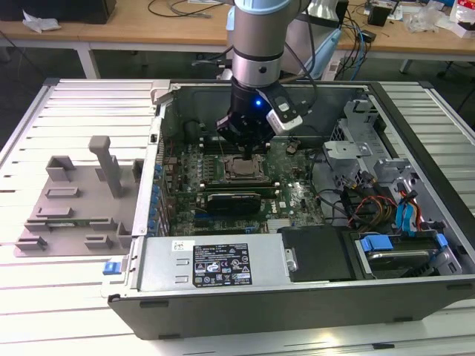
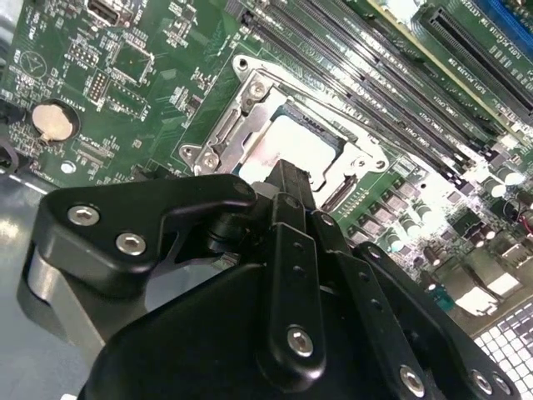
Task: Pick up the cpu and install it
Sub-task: 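Close the cpu cover, then install the first cpu locking lever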
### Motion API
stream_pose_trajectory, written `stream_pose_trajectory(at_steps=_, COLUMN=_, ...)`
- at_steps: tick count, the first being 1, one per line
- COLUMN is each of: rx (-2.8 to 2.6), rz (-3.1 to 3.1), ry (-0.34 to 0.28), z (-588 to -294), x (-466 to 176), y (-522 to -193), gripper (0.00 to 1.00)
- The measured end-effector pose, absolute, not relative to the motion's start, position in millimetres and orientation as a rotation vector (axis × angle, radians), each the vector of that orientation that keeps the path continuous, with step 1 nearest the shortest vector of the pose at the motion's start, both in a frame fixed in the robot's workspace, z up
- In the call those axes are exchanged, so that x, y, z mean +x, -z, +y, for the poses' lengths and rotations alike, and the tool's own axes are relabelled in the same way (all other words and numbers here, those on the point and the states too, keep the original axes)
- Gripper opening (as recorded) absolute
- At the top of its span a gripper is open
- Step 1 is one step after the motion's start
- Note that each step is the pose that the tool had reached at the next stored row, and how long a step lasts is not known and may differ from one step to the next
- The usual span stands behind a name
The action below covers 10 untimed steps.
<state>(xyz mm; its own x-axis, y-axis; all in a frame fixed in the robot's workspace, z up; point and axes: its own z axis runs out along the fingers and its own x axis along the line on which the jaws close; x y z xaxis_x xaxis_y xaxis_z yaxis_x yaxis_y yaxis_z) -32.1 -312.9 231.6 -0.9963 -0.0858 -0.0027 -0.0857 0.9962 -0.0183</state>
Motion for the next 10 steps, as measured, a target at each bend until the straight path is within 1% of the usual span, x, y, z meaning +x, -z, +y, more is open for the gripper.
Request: stream_pose_trajectory(at_steps=10, rx=-0.135, rz=3.135, ry=0.029, z=-312.9, x=-34.6, y=-231.6, gripper=0.11)
